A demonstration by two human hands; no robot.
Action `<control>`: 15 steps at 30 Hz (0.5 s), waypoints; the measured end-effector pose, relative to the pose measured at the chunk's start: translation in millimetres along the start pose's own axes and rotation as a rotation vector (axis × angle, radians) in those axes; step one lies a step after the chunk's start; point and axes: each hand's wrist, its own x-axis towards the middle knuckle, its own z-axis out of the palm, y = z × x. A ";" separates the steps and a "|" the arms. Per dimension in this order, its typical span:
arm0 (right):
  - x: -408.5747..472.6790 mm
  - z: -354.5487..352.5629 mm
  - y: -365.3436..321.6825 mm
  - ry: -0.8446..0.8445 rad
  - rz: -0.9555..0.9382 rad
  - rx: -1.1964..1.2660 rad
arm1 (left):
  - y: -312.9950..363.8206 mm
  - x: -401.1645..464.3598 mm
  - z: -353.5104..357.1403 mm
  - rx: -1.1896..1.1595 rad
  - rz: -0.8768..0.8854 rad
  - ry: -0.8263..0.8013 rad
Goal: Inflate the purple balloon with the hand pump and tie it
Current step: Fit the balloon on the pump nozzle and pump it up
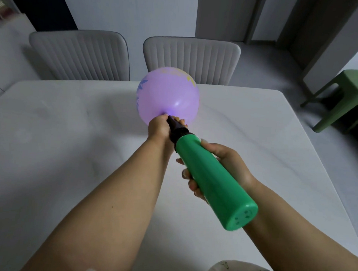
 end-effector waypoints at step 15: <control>25.1 8.0 -11.5 0.017 0.003 0.028 | -1.6 4.7 -6.7 0.013 -0.038 0.007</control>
